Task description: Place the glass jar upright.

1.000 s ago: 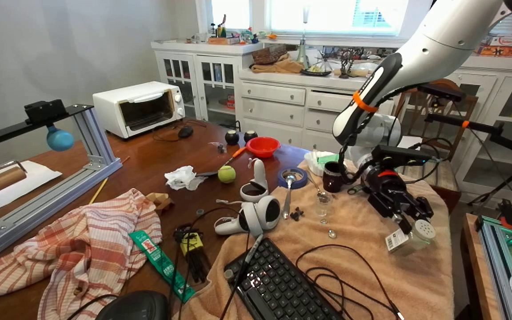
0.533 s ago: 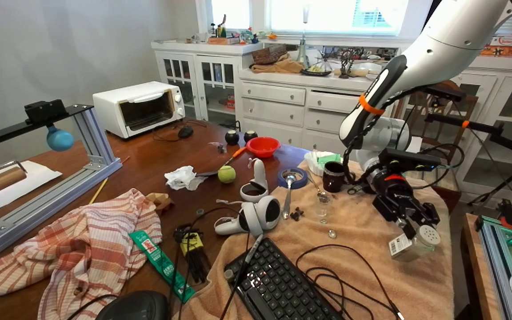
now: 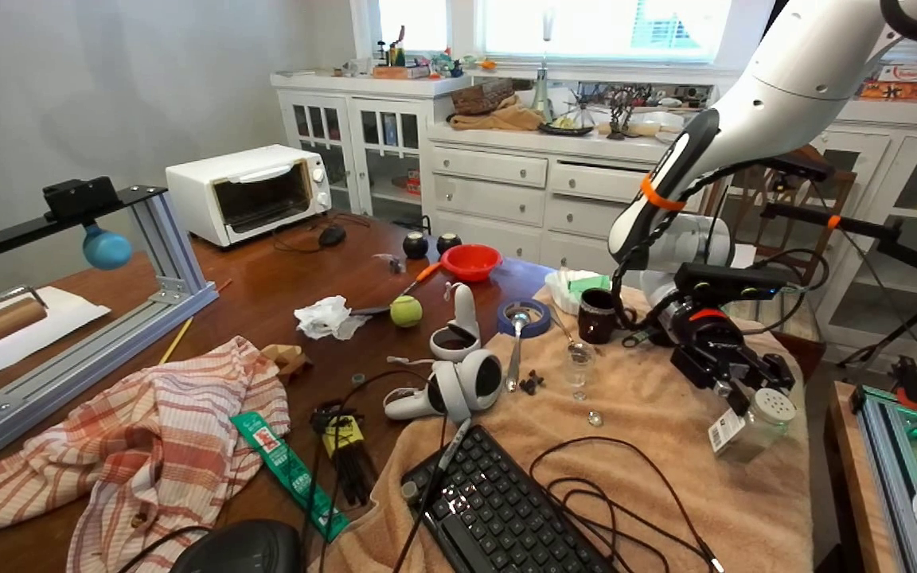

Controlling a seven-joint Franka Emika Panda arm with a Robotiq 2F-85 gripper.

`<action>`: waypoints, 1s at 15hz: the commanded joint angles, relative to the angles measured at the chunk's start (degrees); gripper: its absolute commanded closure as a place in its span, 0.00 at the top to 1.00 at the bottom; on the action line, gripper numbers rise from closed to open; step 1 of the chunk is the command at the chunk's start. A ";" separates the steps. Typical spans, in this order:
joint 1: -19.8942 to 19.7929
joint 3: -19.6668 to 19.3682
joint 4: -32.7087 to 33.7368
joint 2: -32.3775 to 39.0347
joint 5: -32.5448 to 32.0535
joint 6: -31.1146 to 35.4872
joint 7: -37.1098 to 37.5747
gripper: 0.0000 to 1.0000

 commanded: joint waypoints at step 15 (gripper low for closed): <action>-2.42 -5.30 -1.34 3.42 2.41 1.44 5.99 0.24</action>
